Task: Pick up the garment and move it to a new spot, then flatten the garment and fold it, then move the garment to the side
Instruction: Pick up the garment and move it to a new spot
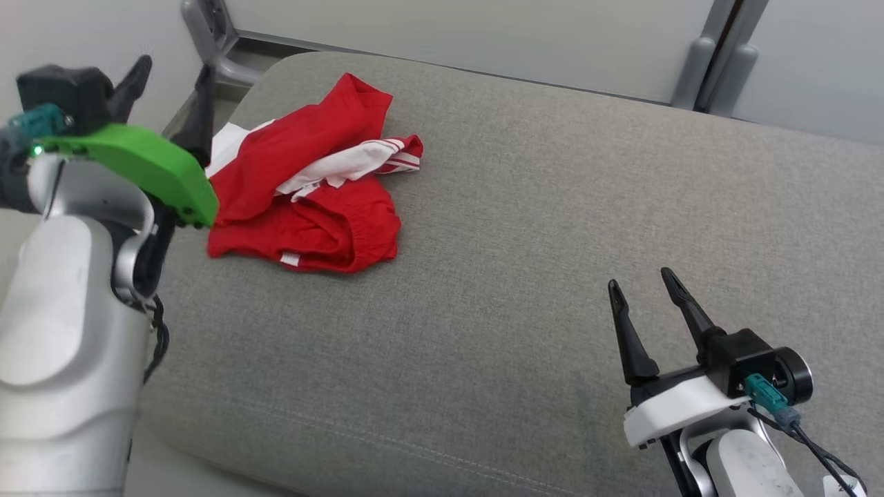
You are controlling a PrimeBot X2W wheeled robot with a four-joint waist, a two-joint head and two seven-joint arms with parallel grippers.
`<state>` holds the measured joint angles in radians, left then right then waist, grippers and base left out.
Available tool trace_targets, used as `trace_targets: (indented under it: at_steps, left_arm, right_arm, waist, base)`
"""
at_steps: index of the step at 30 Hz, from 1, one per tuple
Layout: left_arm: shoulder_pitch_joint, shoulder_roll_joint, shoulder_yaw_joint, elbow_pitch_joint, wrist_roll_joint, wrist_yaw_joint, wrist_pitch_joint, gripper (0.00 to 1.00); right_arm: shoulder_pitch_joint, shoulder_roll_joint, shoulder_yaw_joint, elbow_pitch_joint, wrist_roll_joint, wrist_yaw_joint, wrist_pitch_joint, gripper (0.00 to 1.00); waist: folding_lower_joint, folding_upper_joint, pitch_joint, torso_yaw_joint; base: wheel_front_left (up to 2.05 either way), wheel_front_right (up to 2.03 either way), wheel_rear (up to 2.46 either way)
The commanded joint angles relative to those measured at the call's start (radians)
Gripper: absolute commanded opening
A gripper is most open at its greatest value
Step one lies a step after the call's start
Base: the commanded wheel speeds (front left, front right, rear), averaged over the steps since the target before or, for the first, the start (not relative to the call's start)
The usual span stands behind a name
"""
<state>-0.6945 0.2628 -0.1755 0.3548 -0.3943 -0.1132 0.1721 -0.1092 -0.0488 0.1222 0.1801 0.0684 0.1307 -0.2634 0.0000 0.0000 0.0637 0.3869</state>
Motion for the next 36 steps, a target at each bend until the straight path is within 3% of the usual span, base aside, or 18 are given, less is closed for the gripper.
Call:
trace_targets:
  at_steps: [1,13,19,36]
  left_arm:
    - [-0.041,0.006,0.000,0.024,-0.014,-0.003,0.019,1.00]
    - [-0.283,0.074,0.033,0.427,-0.177,-0.017,0.236,1.00]
    - [-0.306,0.092,0.044,0.545,-0.232,-0.018,0.245,1.00]
    - [-0.327,0.124,0.018,0.697,-0.310,-0.018,0.203,1.00]
  right_arm:
    - [-0.015,-0.005,0.004,-0.006,-0.003,0.000,-0.005,1.00]
    - [-0.088,-0.037,0.046,-0.041,-0.006,0.000,-0.004,1.00]
    - [-0.116,-0.056,0.054,-0.054,-0.001,0.000,-0.004,1.00]
    - [-0.158,-0.102,0.067,-0.088,-0.003,0.000,0.001,1.00]
  waist:
    - [0.0000,0.0000,0.043,-0.043]
    - [0.0000,0.0000,0.183,-0.172]
    - [0.0000,0.0000,0.251,-0.207]
    - [0.0000,0.0000,0.356,-0.247]
  base:
    - [0.00,0.00,0.00]
    - [0.00,0.00,0.00]
    - [0.00,0.00,0.00]
    - [0.00,0.00,0.00]
